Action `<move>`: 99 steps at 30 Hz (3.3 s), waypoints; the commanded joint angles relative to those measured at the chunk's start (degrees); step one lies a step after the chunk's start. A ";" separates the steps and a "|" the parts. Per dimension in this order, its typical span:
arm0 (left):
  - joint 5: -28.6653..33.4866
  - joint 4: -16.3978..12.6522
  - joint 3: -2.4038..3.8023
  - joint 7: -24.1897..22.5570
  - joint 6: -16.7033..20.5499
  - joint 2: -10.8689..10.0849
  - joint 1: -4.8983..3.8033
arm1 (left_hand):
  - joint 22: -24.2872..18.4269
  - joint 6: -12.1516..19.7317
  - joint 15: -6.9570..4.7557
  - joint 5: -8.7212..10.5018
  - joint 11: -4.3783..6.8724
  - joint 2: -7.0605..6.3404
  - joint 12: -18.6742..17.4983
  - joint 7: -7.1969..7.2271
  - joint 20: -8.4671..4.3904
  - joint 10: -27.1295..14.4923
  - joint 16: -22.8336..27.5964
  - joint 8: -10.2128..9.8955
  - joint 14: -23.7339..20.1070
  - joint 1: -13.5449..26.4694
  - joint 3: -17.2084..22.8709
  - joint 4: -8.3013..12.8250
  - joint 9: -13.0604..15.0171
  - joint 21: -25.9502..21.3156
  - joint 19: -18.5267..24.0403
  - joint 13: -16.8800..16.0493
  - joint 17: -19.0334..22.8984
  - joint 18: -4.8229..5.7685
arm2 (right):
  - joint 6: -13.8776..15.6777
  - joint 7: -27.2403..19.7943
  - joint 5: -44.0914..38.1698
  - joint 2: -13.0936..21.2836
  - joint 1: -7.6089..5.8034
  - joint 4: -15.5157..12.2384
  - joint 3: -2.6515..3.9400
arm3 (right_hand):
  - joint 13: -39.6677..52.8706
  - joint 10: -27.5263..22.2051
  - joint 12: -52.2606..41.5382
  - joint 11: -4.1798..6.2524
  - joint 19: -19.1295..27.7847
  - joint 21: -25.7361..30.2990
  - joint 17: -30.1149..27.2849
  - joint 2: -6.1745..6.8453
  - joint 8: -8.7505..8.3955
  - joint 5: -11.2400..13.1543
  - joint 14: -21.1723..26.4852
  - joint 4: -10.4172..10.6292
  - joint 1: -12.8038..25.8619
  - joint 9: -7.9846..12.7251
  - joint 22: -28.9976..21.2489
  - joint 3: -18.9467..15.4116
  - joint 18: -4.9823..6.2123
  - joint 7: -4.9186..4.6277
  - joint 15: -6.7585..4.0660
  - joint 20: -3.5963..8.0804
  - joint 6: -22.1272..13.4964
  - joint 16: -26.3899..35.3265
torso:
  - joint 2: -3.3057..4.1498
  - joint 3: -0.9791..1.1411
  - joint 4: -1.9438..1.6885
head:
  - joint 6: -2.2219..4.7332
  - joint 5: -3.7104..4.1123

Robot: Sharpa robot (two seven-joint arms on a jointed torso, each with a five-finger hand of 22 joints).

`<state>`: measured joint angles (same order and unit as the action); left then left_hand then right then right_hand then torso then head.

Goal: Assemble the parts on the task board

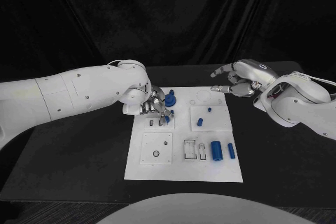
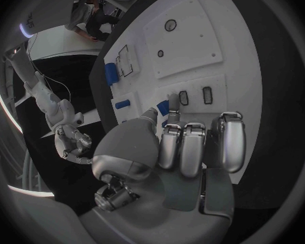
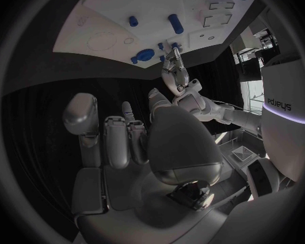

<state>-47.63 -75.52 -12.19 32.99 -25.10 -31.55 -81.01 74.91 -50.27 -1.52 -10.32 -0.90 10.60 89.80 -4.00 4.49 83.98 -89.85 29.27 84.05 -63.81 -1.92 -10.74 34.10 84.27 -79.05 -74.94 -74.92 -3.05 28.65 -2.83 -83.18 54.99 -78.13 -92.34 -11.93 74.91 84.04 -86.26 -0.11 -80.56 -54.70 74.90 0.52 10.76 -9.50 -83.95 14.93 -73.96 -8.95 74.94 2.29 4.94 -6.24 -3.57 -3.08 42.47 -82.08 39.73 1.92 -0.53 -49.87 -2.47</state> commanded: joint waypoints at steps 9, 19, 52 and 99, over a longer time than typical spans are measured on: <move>0.15 0.20 0.05 -1.19 -1.08 0.14 0.14 | 3.88 -0.76 -0.76 -2.72 0.72 -0.48 0.20 0.18 -0.24 6.02 -0.15 -1.96 5.95 -1.66 3.01 2.29 1.27 -0.54 0.52 -15.06 -15.08 -0.27 | -1.06 1.29 0.20 -0.10 0.35 0.39 0.04 | 10.85 1.65 0.28 -0.47 0.35 0.43 6.93 -0.71 -0.24 -0.23 -3.62 -0.17 -0.01 0.10 6.89 -0.23 1.23 0.06 0.41 -0.02 0.40 0.41 | -0.02 0.06 0.00 | -0.13 -0.02; 0.15 0.29 0.05 -1.27 -1.10 0.07 0.18 | 3.69 -0.95 -0.88 -4.47 0.84 -1.19 0.20 0.27 -0.39 6.02 -0.15 -3.63 5.95 -2.23 6.69 4.64 2.40 -0.97 0.79 -15.06 -15.08 -0.36 | -1.71 1.60 0.20 -0.14 0.54 0.55 0.04 | 10.74 1.56 0.38 -0.54 0.41 0.71 6.72 -0.83 -0.28 -0.34 -3.55 -0.46 -0.36 0.16 6.82 -0.20 1.26 -0.02 0.47 -0.06 0.58 0.62 | 0.01 0.08 0.00 | -0.13 -0.09; 0.15 -2.43 0.05 -0.77 0.10 -3.25 0.21 | 4.06 -1.90 -0.80 -10.32 0.70 -5.67 0.20 0.01 -0.31 6.02 -0.15 -7.36 5.95 3.63 22.20 10.81 7.20 -1.88 0.85 -15.06 -15.08 -0.45 | -3.70 2.81 0.20 0.20 0.84 0.48 0.04 | 9.95 0.78 1.14 -0.65 0.91 2.50 5.73 -1.13 -0.39 -0.48 -3.21 -0.99 -0.98 0.32 6.40 -0.11 1.54 -0.12 0.57 -0.14 0.81 1.67 | -0.02 0.03 -0.08 | -0.13 -0.51; 0.15 -5.25 0.03 0.22 4.97 -6.19 1.52 | 3.99 -1.34 -0.66 -10.32 0.45 -5.32 0.20 -0.37 -0.21 6.02 -0.15 -8.63 5.95 5.91 24.88 10.26 8.01 -2.21 0.97 -15.06 -15.08 -0.52 | -6.23 3.48 2.33 0.34 0.98 0.63 0.04 | 8.29 -0.86 2.80 -0.73 1.81 5.40 4.08 -1.64 -0.73 -0.70 -2.56 -1.60 -1.57 0.66 5.71 -0.16 1.97 -0.18 0.69 -0.28 1.04 3.47 | -0.06 0.03 -0.04 | -0.13 -1.07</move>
<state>-47.67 -80.59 -12.15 33.15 -20.58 -37.70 -79.67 74.91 -51.71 -1.93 -20.24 -0.52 5.38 89.80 -4.26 4.28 84.02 -89.85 20.83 84.04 -58.39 22.74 -0.47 42.01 82.42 -78.45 -74.91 -74.91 -3.05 23.03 -0.38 -81.05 55.28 -77.31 -91.70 -11.93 74.92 83.63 -83.70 -0.94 -79.13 -49.62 74.90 -0.84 10.31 -9.94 -83.89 13.81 -75.33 -8.38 74.95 2.14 5.83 -6.46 -3.20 -3.29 43.09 -78.92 39.66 1.93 -0.47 -49.99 -3.51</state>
